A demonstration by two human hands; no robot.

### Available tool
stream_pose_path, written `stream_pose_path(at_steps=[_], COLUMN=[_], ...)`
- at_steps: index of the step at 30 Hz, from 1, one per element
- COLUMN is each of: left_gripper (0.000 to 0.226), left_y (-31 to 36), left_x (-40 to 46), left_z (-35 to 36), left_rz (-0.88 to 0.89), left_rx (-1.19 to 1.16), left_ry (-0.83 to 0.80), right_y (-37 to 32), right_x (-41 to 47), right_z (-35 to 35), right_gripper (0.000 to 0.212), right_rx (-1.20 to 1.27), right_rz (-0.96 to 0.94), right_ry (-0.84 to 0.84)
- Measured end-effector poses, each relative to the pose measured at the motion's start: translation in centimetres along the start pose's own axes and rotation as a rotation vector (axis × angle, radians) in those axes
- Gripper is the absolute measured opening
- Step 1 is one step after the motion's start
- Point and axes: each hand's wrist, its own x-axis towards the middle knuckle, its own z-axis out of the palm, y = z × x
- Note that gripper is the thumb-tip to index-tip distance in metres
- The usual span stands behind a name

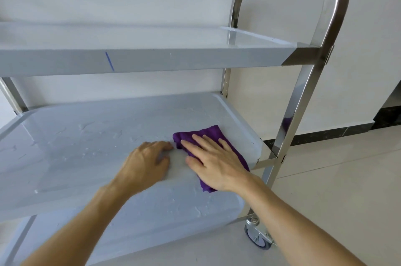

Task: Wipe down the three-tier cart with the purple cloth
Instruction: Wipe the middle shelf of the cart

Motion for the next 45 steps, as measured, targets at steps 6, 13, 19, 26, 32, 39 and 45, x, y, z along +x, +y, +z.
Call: stream_pose_path(at_steps=[6,13,19,26,32,39,45], left_gripper=[0.062,0.069,0.068,0.072,0.075,0.071,0.074], left_y=[-3.9,-5.8,-6.1,-6.3,-6.2,-6.1,-6.1], left_x=[2.5,3.1,3.2,3.2,3.1,3.1,3.0], left_z=[-1.2,0.5,0.8,0.8,0.9,1.0,0.8], left_rz=[-0.139,-0.122,-0.118,-0.107,-0.110,-0.109,-0.101], left_rx=[0.252,0.261,0.274,0.254,0.264,0.268,0.260], left_ry=[-0.163,-0.191,-0.204,-0.202,-0.197,-0.189,-0.172], right_y=[4.3,9.8,4.4,2.9,9.8,5.1,1.5], right_x=[3.1,9.0,14.5,8.6,10.6,20.1,15.6], right_z=[-1.3,-2.1,-0.2,0.1,-2.6,0.0,2.0], right_gripper=[0.064,0.063,0.063,0.056,0.051,0.061,0.060], right_rx=[0.061,-0.032,0.047,0.116,0.080,0.036,0.098], right_rz=[0.174,0.367,0.330,-0.040,0.276,0.348,-0.088], right_ry=[-0.003,0.041,-0.019,-0.148,-0.045,-0.031,-0.117])
